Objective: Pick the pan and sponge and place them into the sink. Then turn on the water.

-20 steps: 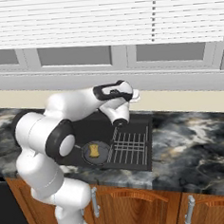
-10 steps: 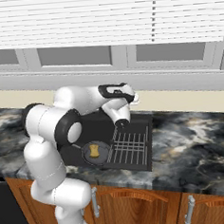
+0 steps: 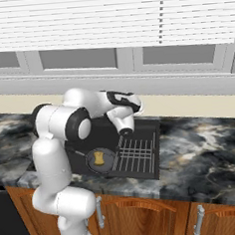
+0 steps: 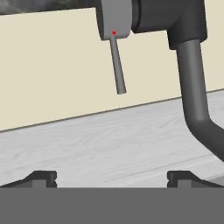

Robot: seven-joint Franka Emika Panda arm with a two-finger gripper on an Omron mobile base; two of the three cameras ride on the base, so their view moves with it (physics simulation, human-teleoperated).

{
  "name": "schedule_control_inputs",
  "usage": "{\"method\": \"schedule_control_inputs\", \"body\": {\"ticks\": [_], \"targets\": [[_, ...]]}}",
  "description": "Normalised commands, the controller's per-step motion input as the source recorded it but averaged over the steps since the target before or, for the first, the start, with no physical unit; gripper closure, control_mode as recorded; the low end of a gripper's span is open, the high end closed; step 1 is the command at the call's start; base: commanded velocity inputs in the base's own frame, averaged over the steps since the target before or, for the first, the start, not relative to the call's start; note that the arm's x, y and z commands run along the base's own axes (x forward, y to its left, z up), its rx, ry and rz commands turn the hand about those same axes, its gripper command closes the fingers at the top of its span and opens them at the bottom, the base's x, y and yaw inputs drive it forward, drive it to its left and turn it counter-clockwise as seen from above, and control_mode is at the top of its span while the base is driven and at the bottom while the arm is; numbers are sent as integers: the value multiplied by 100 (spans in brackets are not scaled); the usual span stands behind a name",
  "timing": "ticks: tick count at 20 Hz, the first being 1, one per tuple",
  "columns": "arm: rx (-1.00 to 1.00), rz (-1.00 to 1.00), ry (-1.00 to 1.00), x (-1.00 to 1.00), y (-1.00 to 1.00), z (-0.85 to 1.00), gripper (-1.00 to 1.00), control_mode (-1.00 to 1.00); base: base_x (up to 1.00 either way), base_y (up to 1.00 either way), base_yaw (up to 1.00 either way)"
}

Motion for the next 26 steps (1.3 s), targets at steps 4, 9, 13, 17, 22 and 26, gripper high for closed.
{"method": "schedule_control_inputs", "body": {"ticks": [4, 9, 13, 17, 22, 26], "targets": [[0, 0, 1, 36, 9, -38, -100, -100, 0, 0, 0], [0, 0, 0, 39, 0, -28, -100, -100, 0, 0, 0], [0, 0, 0, 30, -2, -44, -100, -100, 0, 0, 0], [-1, 0, 0, 29, 1, -55, -100, -100, 0, 0, 0], [-1, 0, 0, 36, 4, -41, -100, -100, 0, 0, 0], [-1, 0, 0, 34, 11, -31, -100, -100, 0, 0, 0]]}}
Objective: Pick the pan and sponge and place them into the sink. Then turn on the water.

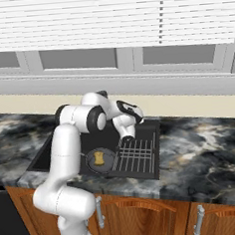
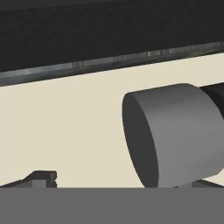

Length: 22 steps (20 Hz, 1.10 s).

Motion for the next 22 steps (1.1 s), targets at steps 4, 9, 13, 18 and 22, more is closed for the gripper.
{"method": "schedule_control_inputs", "body": {"ticks": [4, 9, 13, 18, 22], "targets": [[-1, 0, 0, 32, 14, -34, -100, -100, 0, 0, 0], [-2, 0, 0, 32, 14, -38, -100, -100, 0, 0, 0], [-1, 2, 0, 26, 27, -24, -100, -100, 0, 0, 0], [-1, 2, 0, 36, 35, -14, -100, -100, 0, 0, 0], [0, 2, -2, 36, 37, -9, -100, -100, 0, 0, 0]]}}
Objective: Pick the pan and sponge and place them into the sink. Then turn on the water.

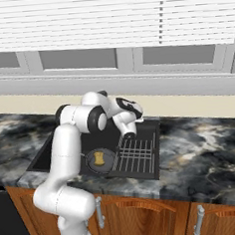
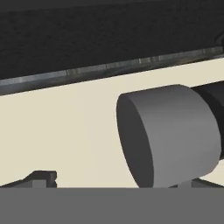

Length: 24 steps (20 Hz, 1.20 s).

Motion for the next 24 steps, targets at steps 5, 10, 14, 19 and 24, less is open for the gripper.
{"method": "schedule_control_inputs", "body": {"ticks": [5, 10, 14, 19, 24], "targets": [[0, 1, -2, 38, 38, -18, 100, -100, 0, 0, 0], [0, 0, -3, 33, 25, -20, 100, -100, 0, 0, 0], [0, 0, -3, 32, 26, -18, 100, -100, 0, 0, 0], [0, 0, -3, 31, 22, -16, 100, -100, 0, 0, 0], [1, 0, -1, 28, 2, -15, 100, -100, 0, 0, 0]]}}
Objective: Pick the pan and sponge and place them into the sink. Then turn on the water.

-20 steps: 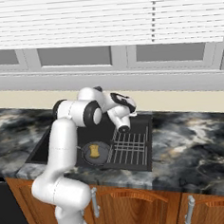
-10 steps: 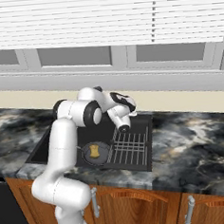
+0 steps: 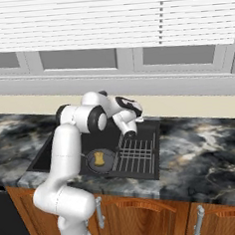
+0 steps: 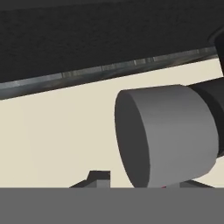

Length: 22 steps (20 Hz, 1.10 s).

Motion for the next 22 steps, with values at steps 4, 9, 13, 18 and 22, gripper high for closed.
{"method": "schedule_control_inputs", "body": {"ticks": [4, 9, 13, 18, 22], "targets": [[4, -2, 1, 24, -6, -19, 100, -100, 0, 0, 0], [5, -5, 7, 22, -18, -20, 100, -100, 0, 0, 0], [4, -5, 7, 21, -16, -22, 100, -100, 0, 0, 0], [4, -2, 4, -2, -22, -19, 100, -100, 0, 0, 0], [6, 0, 1, -23, -29, -21, 100, -100, 0, 0, 0]]}}
